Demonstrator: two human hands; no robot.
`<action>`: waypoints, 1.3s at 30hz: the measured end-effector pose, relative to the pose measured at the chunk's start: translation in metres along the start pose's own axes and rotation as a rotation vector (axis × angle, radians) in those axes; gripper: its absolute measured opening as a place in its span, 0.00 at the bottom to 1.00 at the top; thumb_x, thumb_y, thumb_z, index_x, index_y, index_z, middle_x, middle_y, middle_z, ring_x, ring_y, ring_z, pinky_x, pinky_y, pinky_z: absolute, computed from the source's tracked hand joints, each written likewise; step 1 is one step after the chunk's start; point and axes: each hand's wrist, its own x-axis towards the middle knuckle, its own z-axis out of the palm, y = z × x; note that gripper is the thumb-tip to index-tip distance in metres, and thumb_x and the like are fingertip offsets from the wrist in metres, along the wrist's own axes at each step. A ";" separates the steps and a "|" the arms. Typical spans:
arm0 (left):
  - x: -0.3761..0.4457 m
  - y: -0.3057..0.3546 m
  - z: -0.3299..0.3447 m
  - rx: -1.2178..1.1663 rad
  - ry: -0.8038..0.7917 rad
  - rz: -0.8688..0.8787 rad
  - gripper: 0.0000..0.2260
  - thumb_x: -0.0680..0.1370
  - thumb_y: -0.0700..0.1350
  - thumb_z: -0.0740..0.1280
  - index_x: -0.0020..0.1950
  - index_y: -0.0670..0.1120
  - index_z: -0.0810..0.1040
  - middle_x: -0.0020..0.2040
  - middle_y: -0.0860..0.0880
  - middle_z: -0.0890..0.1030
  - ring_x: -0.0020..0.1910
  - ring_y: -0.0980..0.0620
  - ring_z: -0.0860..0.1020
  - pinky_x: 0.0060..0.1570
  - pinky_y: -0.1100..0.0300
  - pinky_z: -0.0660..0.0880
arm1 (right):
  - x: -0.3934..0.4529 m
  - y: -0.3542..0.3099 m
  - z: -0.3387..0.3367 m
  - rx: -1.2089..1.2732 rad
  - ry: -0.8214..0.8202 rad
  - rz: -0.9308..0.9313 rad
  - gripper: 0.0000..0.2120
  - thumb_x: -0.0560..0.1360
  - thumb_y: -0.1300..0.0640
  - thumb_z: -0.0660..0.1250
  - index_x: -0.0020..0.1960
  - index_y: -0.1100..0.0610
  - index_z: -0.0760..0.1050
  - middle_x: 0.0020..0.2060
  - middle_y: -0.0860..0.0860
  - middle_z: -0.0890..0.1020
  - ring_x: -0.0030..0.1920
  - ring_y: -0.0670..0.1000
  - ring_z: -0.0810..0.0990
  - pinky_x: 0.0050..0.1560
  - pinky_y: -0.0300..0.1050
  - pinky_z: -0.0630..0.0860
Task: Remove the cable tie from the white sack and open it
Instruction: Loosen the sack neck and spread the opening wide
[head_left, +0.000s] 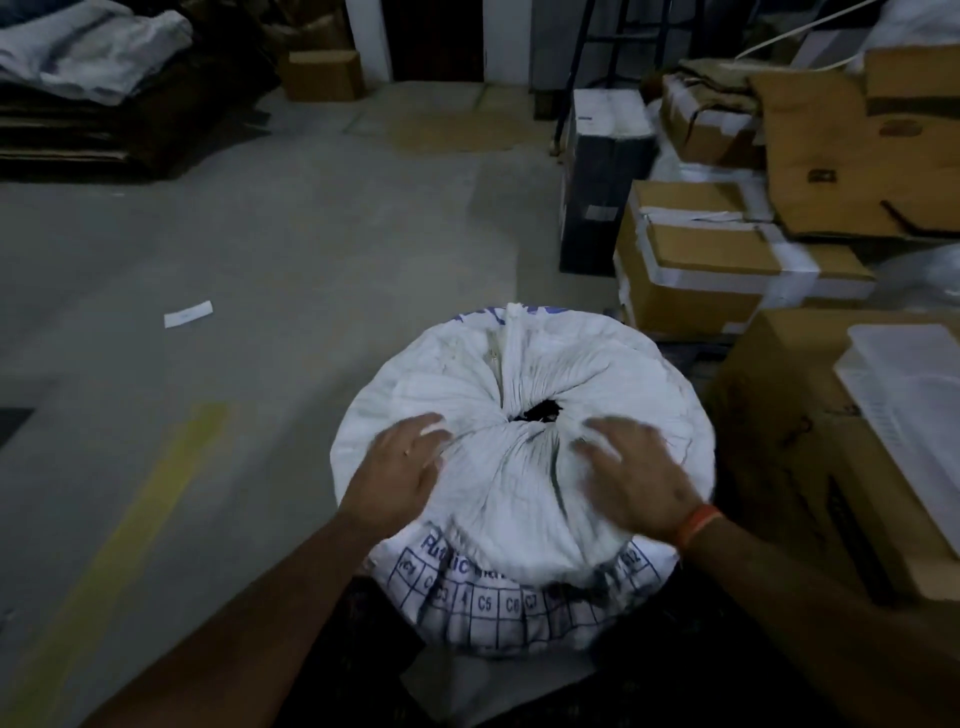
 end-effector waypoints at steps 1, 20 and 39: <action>-0.006 -0.003 -0.002 -0.048 -0.122 0.145 0.23 0.79 0.52 0.68 0.74 0.47 0.73 0.77 0.44 0.72 0.75 0.44 0.70 0.69 0.40 0.72 | -0.013 -0.013 0.005 0.006 -0.088 -0.108 0.30 0.74 0.38 0.65 0.71 0.53 0.71 0.71 0.59 0.74 0.69 0.60 0.72 0.62 0.63 0.73; -0.031 0.111 0.049 0.075 -0.719 0.349 0.26 0.84 0.48 0.58 0.82 0.45 0.61 0.81 0.43 0.65 0.79 0.44 0.66 0.76 0.51 0.63 | -0.079 0.060 -0.004 -0.408 -0.577 -0.402 0.23 0.65 0.65 0.72 0.58 0.54 0.84 0.57 0.51 0.86 0.53 0.52 0.87 0.43 0.44 0.83; 0.111 0.119 0.021 -0.374 0.121 -0.255 0.10 0.79 0.42 0.67 0.57 0.45 0.86 0.53 0.47 0.89 0.49 0.50 0.85 0.53 0.61 0.78 | -0.003 0.079 -0.025 0.469 0.093 0.456 0.12 0.72 0.69 0.68 0.50 0.57 0.85 0.49 0.56 0.87 0.50 0.57 0.83 0.56 0.45 0.76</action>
